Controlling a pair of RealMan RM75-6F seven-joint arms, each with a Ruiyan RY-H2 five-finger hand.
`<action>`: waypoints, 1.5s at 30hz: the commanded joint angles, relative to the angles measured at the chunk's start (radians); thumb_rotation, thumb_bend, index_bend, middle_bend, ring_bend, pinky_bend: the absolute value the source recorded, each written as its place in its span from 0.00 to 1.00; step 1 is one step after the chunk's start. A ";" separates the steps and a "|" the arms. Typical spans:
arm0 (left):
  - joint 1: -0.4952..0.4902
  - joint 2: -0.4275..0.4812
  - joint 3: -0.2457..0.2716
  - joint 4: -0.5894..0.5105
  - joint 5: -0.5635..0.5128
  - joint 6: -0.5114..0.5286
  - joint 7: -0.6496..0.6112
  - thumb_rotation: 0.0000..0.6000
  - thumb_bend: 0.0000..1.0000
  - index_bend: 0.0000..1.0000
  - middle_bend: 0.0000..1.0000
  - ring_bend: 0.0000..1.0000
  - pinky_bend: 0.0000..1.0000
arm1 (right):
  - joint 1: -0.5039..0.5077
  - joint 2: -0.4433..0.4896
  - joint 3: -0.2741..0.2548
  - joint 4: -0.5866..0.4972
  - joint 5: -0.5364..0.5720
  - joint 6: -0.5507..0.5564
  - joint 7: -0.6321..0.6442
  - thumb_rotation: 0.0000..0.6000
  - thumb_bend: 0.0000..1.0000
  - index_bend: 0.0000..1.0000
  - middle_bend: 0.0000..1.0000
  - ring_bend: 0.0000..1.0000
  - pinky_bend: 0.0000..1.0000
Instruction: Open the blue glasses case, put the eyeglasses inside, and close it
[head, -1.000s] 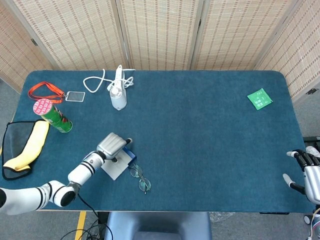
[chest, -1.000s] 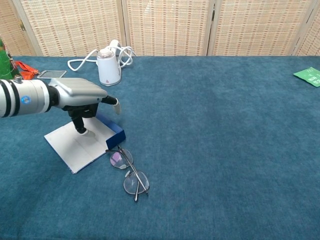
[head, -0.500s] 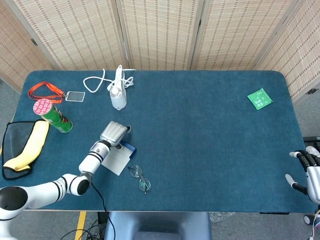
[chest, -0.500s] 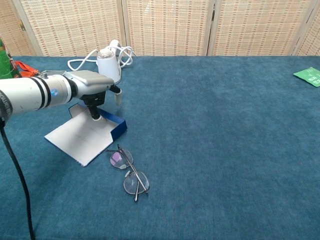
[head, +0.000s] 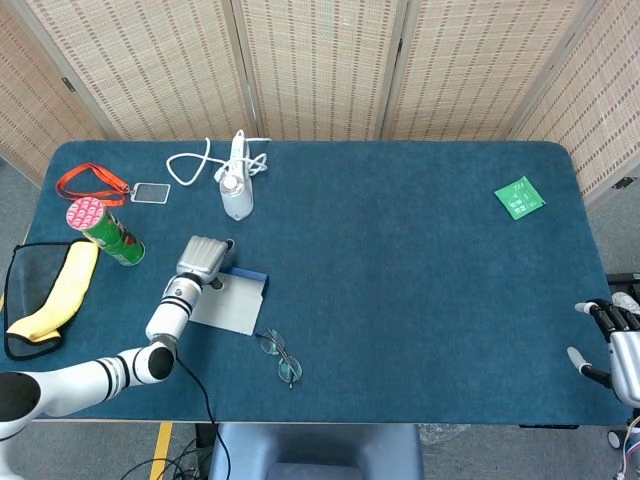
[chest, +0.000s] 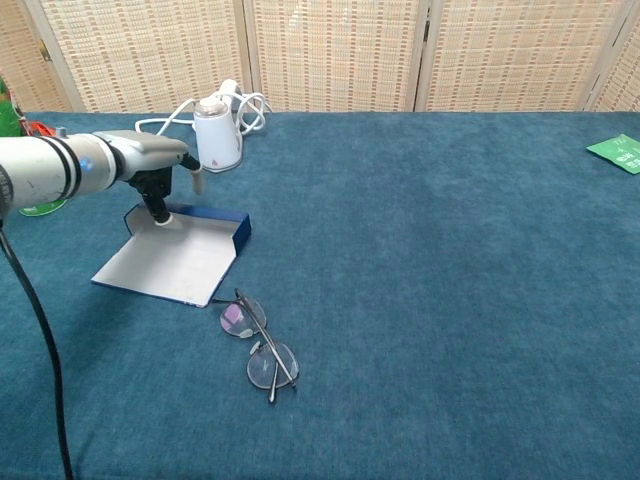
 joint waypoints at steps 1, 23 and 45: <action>-0.017 0.056 0.046 -0.062 -0.075 0.002 0.083 1.00 0.28 0.32 0.99 0.92 0.97 | 0.001 0.000 0.000 0.000 -0.001 0.000 -0.001 1.00 0.21 0.27 0.27 0.33 0.30; 0.003 0.229 0.107 -0.389 0.092 0.125 0.038 1.00 0.28 0.24 0.98 0.90 0.97 | 0.005 -0.002 0.001 0.000 -0.007 -0.001 0.001 1.00 0.21 0.27 0.27 0.33 0.30; 0.141 0.236 0.198 -0.472 1.012 0.159 -0.466 1.00 0.28 0.40 0.98 0.90 0.96 | 0.012 -0.001 -0.001 -0.017 -0.006 -0.009 -0.025 1.00 0.21 0.27 0.27 0.33 0.30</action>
